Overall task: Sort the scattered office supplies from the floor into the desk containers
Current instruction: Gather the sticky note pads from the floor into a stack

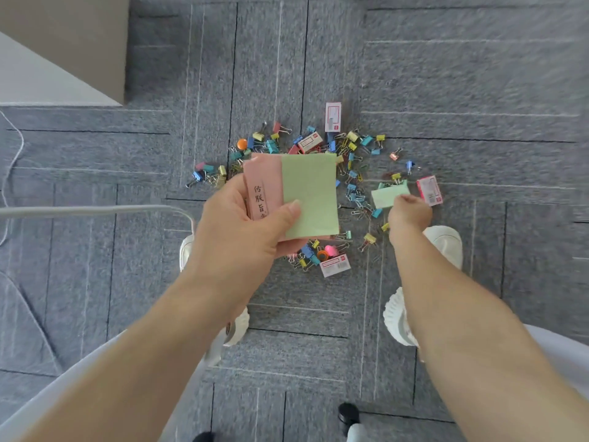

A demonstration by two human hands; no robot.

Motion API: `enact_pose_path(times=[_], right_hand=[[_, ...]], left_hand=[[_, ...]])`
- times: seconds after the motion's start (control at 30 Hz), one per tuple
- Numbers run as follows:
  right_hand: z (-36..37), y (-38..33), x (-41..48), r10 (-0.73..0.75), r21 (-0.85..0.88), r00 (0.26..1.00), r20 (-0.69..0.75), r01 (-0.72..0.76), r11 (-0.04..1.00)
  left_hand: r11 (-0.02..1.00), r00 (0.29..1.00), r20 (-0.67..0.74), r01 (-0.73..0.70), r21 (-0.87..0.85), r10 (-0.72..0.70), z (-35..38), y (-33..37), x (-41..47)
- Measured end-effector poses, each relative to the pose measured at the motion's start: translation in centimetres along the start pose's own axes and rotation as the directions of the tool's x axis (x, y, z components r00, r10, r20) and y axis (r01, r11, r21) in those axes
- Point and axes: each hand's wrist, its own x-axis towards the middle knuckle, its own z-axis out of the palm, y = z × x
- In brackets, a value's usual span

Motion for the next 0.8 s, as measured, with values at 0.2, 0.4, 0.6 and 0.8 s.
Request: enact_pose_path(times=[0.2, 0.4, 0.6, 0.8], right_hand=[[-9.3, -8.3, -10.3, -0.202, 0.146, 0.97, 0.132, 0.183, 0.972], [-17.6, -17.4, -23.2, -0.495, 0.511, 0.706, 0.506, 0.217, 0.832], [-17.3, -15.9, -26.0, -0.552, 0.469, 0.602, 0.578, 0.309, 0.828], [-16.4, -16.9, -25.4, -0.601, 0.294, 0.612, 0.514, 0.533, 0.793]], left_hand=[[0.999, 0.998, 0.049, -0.047, -0.024, 0.048, 0.7, 2.0, -1.5], [0.993, 0.993, 0.075, -0.087, -0.081, 0.093, 0.5, 3.6, -3.3], [0.985, 0.959, 0.245, -0.111, -0.133, 0.141, 1.6, 4.3, -5.1], [0.967, 0.923, 0.363, -0.031, -0.253, 0.125, 1.4, 5.3, -5.2]])
